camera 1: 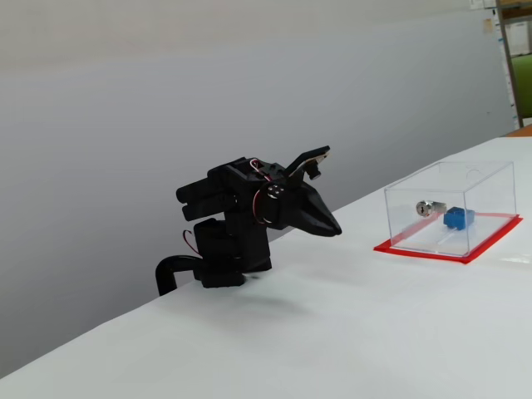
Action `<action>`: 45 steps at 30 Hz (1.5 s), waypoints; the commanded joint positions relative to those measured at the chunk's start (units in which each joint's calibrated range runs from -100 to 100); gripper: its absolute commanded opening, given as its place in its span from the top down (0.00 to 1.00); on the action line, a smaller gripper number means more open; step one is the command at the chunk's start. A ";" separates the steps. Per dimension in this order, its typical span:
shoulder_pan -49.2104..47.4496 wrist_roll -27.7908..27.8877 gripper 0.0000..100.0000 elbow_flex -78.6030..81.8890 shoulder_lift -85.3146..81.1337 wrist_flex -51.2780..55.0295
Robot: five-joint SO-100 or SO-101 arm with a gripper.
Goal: Pick the blue lego brick and place it into the transparent box
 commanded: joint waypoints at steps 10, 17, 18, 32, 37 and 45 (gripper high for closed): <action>0.97 1.93 0.99 0.96 -0.93 12.95; 0.97 1.93 0.99 0.96 -0.93 12.95; 0.97 1.93 0.99 0.96 -0.93 12.95; 1.04 0.21 0.99 0.96 -0.93 12.95; 1.04 0.36 0.99 0.96 -0.84 12.95; 1.04 0.36 0.99 0.96 -0.84 12.95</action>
